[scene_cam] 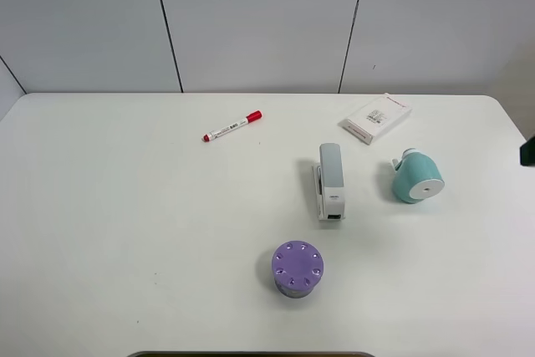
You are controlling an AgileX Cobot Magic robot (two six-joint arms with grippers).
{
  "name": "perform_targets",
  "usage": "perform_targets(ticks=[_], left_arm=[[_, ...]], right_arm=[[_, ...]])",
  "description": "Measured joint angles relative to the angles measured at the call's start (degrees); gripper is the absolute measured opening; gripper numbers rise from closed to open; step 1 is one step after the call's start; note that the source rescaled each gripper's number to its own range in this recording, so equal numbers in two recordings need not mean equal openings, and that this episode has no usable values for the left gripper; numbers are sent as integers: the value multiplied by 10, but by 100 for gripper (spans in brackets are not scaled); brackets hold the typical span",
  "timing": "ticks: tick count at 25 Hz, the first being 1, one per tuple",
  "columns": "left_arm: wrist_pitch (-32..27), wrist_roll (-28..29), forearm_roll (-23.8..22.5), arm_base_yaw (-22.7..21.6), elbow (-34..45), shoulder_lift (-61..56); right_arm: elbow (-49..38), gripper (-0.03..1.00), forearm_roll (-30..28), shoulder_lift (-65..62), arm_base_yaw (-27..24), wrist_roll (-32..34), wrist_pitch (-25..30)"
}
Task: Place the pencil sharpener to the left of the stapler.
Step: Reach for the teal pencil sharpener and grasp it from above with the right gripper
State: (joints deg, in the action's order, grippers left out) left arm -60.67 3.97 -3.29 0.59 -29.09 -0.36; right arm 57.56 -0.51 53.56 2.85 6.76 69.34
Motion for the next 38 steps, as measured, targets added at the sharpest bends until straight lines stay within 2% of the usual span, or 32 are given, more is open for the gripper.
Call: perform_targets(ticks=[9, 16, 18, 21, 23, 27, 38], left_arm=[[0, 0, 0, 0, 0, 0], [0, 0, 0, 0, 0, 0], [0, 0, 0, 0, 0, 0], [0, 0, 0, 0, 0, 0], [0, 0, 0, 0, 0, 0], [0, 0, 0, 0, 0, 0], [0, 0, 0, 0, 0, 0]], right_arm=[[184, 51, -59, 248, 0, -5, 3], [235, 52, -30, 395, 0, -42, 2], [235, 59, -22, 429, 0, -47, 3], [235, 87, -22, 474, 0, -54, 3], [235, 96, -22, 500, 0, -54, 3], [235, 100, -22, 534, 0, -63, 3], [236, 100, -10, 599, 0, -84, -16]])
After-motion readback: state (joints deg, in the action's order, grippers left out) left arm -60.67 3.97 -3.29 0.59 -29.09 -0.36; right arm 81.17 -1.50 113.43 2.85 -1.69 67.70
